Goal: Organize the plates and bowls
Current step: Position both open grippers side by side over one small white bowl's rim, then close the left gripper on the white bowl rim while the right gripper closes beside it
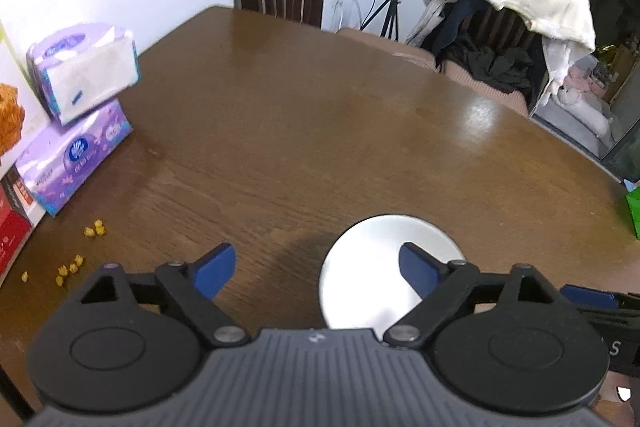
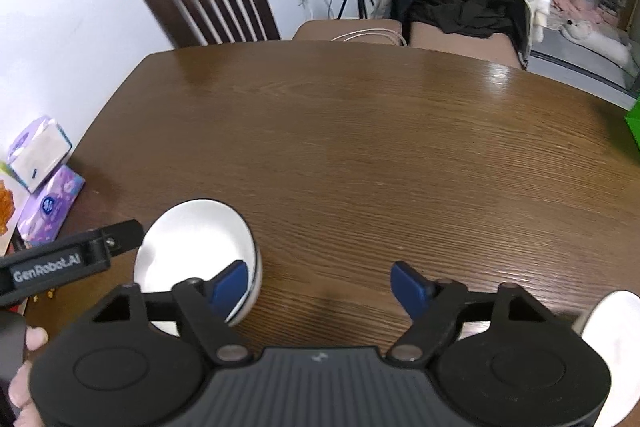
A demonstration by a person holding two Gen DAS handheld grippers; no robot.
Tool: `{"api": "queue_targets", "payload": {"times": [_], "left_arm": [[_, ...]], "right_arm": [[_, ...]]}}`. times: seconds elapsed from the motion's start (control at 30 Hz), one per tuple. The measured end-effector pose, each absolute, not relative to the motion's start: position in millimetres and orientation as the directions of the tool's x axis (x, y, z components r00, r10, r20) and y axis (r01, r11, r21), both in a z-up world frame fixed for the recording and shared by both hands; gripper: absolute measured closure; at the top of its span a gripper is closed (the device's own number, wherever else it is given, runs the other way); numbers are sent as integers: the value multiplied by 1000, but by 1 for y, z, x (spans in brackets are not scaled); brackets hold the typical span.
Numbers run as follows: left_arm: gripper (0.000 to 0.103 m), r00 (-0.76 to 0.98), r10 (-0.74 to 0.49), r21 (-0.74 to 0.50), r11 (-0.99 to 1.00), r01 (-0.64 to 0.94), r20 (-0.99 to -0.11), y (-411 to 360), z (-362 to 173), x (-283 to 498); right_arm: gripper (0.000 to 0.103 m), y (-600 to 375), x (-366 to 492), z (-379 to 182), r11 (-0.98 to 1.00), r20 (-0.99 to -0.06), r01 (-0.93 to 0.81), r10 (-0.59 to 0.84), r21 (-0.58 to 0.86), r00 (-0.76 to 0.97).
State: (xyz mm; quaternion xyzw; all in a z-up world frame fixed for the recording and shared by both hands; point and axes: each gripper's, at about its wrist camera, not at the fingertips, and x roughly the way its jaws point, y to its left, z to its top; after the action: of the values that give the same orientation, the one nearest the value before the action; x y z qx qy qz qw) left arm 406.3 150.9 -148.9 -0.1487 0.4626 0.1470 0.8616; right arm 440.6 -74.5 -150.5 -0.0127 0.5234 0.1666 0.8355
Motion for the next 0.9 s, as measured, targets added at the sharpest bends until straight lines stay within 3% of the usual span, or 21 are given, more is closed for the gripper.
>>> {"api": "queue_targets", "payload": {"times": [0.07,0.37,0.7,0.9], "left_arm": [[23,513,109,-121,911,-394,-851,155,-155,408],[30,467,87,-134,897,-420,-880,168,-176,413],[44,419,48,-147,895,-421,-907,169,-197,421],[54,401,43,-140,899,-415,-915,168,-205,426]], "right_arm": [[35,-67,444,-155,941,-883,-301,271,158,383],[56,-41,451,-170,933,-898,-320,278,168,341],[69,-24,457,-187,930,-910,-329,271,163,314],[82,-18,458,-197,935,-917,-319,256,155,306]]}}
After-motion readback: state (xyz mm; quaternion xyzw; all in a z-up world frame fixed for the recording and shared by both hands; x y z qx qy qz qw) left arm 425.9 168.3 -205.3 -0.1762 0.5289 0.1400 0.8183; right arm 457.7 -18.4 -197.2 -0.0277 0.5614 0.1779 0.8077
